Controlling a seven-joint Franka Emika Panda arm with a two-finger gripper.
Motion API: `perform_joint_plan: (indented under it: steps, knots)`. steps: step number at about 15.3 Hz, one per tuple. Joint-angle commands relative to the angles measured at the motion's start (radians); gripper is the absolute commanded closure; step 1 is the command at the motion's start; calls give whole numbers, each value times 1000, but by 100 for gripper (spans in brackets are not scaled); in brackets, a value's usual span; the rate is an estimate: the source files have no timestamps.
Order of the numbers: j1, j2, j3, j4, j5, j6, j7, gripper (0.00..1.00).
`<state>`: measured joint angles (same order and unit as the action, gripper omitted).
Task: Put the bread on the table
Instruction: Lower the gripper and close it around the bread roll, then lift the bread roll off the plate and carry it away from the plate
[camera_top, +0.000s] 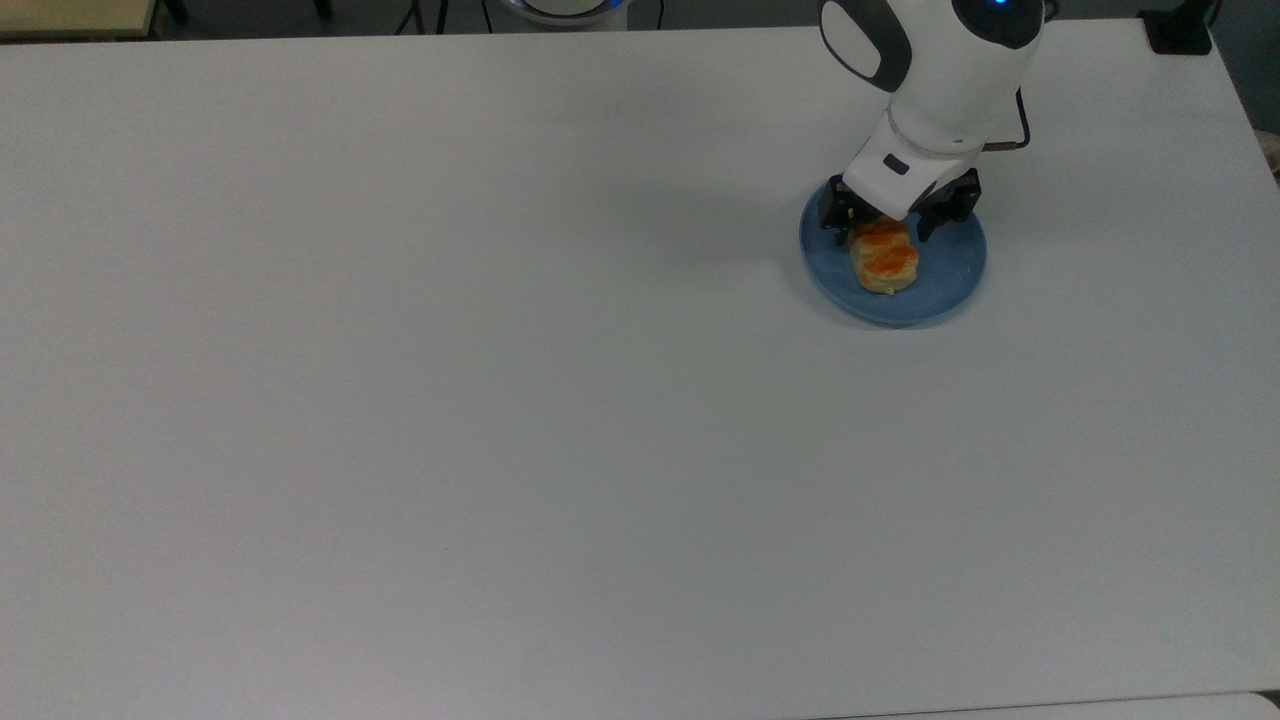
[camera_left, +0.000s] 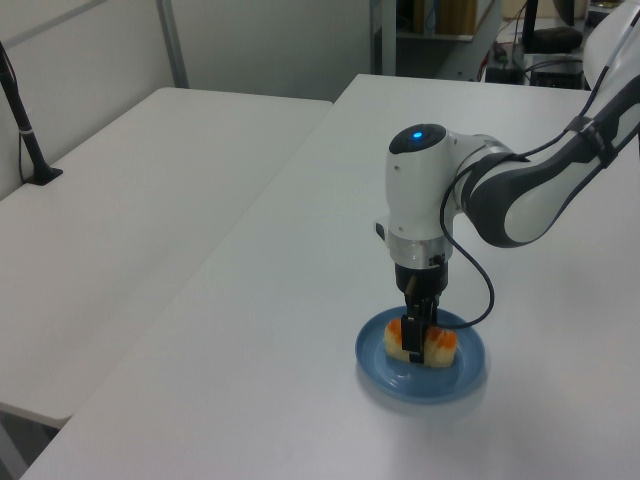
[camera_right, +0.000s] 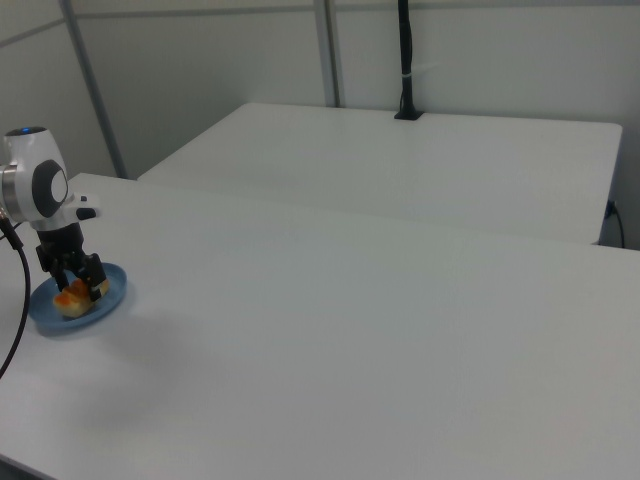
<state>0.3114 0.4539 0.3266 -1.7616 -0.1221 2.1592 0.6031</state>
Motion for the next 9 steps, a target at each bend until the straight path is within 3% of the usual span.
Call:
perform_joint_plan:
  steps: [1, 6, 9]
  knots:
    - [12, 2, -11, 8, -33, 19, 24, 36]
    - [2, -47, -11, 37, -27, -13, 23, 39]
    - [-63, -73, -17, 94, -25, -99, 6, 39]
